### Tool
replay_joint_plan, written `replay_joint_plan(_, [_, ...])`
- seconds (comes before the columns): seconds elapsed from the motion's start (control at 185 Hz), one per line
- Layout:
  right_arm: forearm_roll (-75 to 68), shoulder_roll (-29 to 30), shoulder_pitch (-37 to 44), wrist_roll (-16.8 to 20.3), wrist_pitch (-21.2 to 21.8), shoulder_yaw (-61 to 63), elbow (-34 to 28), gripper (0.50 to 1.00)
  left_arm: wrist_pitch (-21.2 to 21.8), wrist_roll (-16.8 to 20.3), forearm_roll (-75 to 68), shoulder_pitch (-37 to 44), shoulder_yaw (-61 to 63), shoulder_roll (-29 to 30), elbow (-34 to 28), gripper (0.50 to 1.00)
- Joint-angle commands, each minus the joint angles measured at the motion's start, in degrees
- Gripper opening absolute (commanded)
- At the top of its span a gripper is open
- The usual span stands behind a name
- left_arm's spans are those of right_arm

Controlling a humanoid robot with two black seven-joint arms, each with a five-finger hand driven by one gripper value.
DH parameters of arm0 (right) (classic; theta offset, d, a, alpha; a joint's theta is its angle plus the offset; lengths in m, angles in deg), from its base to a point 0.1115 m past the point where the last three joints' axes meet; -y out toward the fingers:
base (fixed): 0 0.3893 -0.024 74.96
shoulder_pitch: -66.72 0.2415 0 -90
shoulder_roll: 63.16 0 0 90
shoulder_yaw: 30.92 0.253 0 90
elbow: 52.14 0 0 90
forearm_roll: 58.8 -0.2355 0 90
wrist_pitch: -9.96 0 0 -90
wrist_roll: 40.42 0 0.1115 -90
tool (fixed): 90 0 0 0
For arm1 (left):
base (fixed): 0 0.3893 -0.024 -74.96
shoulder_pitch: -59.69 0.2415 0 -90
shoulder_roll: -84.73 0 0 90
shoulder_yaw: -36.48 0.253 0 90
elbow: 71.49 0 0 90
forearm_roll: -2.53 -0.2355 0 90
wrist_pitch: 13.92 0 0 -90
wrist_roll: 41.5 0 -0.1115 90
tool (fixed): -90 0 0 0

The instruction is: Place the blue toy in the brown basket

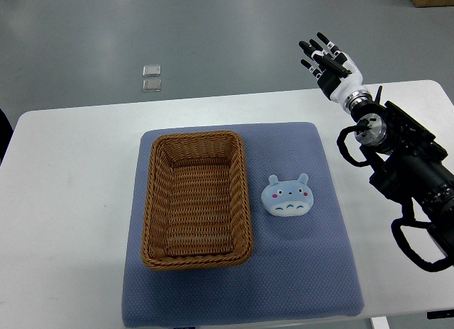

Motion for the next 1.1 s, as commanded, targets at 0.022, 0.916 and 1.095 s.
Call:
replay_joint_plan(0.022, [0.0,0.0,0.01,-0.03,0.0,0.0,0.0,0.905,0.0,-0.01,-0.01,0.0,0.0,0.0,0.0,1.0])
replay_joint_plan(0.916, [0.0,0.09,0.01,-0.03,-0.26,0.0,0.0,0.905,-0.09,-0.09,-0.1,0.18,0.62,0.0,-0.53,1.0])
replay_joint_plan(1.095, [-0.09,0.09,0.01,-0.12,-0.26,0.09,0.0,0.905,-0.09,-0.09,-0.1,0.18,0.71,0.0,-0.53,1.0])
